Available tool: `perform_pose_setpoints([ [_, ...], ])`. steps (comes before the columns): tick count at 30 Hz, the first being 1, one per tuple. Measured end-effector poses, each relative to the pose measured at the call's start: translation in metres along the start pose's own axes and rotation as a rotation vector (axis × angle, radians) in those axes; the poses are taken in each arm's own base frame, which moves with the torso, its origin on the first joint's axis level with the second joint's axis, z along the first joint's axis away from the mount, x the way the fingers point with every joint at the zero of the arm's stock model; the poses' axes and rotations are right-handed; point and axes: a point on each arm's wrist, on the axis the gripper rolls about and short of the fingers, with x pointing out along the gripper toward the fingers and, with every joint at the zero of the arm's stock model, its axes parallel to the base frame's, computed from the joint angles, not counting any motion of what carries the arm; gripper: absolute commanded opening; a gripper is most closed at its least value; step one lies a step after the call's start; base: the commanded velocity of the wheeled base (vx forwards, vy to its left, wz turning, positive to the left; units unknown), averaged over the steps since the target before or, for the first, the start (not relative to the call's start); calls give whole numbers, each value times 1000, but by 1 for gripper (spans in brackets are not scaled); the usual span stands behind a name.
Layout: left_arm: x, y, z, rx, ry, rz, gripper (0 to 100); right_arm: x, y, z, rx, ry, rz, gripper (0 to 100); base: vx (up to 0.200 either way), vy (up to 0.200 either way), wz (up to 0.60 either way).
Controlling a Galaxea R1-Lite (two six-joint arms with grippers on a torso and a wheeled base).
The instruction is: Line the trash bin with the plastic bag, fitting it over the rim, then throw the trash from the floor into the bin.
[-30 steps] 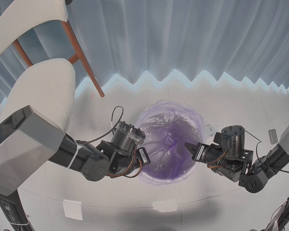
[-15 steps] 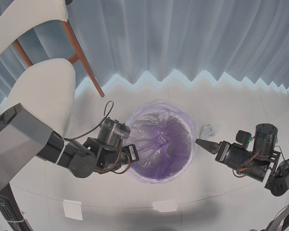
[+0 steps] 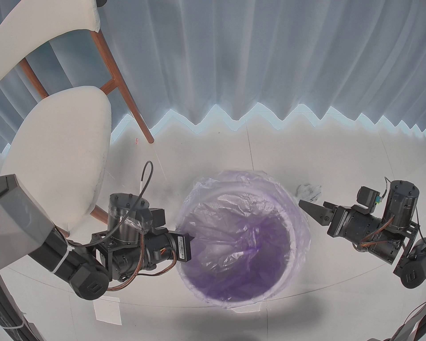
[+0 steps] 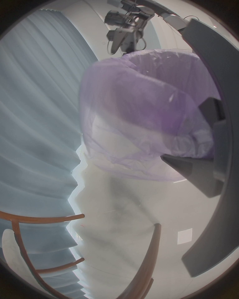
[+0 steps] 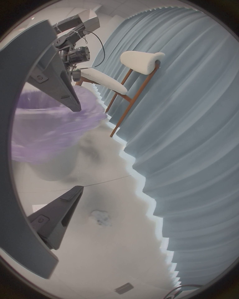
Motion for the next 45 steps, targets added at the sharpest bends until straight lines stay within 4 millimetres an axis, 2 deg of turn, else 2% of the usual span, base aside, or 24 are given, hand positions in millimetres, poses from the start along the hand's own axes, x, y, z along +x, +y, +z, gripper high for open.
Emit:
perform_pose_setpoints([
  [5, -7, 0, -6, 11, 4, -20, 0, 15, -2, 1, -79, -49, 17, 100, 0, 0, 0],
  [11, -10, 2, -6, 11, 0, -15, 0, 22, -4, -4, -66, -34, 18, 100, 0, 0, 0],
  [25, -10, 0, 1, 12, -59, -38, 0, 9, -13, -28, 259, 63, -25, 100, 0, 0, 0],
  [33, -10, -1, 3, 15, -72, -45, 0, 12, -13, -35, 279, 103, -12, 100, 0, 0, 0],
  [34, -10, -2, 3, 15, -73, -45, 0, 13, -12, -36, 279, 110, -9, 0, 0, 0, 0],
  [45, -11, -6, 7, 19, -118, -71, 0, 26, -13, -41, 275, 99, 12, 0, 0, 0, 0],
])
